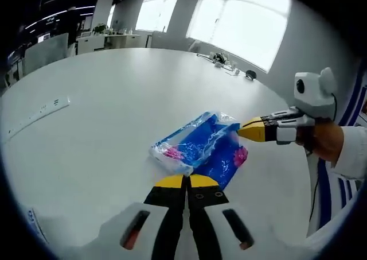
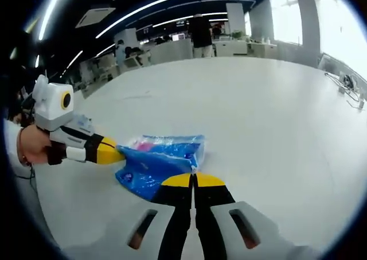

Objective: Arrange the tabletop items into an orderly group along one side of the table until the central work area is clear of visible clutter.

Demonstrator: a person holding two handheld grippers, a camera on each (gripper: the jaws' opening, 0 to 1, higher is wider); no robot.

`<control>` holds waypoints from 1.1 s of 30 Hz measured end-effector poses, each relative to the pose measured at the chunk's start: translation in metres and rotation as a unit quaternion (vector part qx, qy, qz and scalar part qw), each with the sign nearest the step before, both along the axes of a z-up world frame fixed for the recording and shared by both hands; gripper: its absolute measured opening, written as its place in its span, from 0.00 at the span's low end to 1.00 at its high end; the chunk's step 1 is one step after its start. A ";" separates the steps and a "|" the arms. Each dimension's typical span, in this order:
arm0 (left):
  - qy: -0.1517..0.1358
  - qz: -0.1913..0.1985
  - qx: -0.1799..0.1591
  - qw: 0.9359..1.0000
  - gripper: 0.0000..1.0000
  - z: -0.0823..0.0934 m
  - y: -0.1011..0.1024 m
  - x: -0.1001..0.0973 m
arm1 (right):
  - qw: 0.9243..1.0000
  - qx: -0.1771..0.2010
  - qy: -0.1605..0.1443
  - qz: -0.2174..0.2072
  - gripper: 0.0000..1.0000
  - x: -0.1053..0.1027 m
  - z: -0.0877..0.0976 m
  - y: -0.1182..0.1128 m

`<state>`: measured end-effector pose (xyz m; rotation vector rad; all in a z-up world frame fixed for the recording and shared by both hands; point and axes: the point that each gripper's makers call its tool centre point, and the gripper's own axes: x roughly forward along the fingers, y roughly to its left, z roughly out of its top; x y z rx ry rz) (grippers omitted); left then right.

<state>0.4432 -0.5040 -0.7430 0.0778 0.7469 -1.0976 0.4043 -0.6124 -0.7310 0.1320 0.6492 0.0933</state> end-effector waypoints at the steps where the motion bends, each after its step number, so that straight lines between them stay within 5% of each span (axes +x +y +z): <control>1: 0.002 0.000 -0.002 1.000 0.00 0.000 0.000 0.000 | 1.000 0.000 0.000 0.000 0.00 0.000 0.000 0.000; 10: 0.005 0.005 -0.001 1.000 0.11 -0.002 0.002 -0.002 | 1.000 0.001 0.002 -0.004 0.02 0.000 -0.004 -0.001; 33: 0.010 0.011 -0.008 1.000 0.29 0.000 0.008 -0.005 | 1.000 0.003 0.001 -0.013 0.27 -0.001 -0.001 -0.002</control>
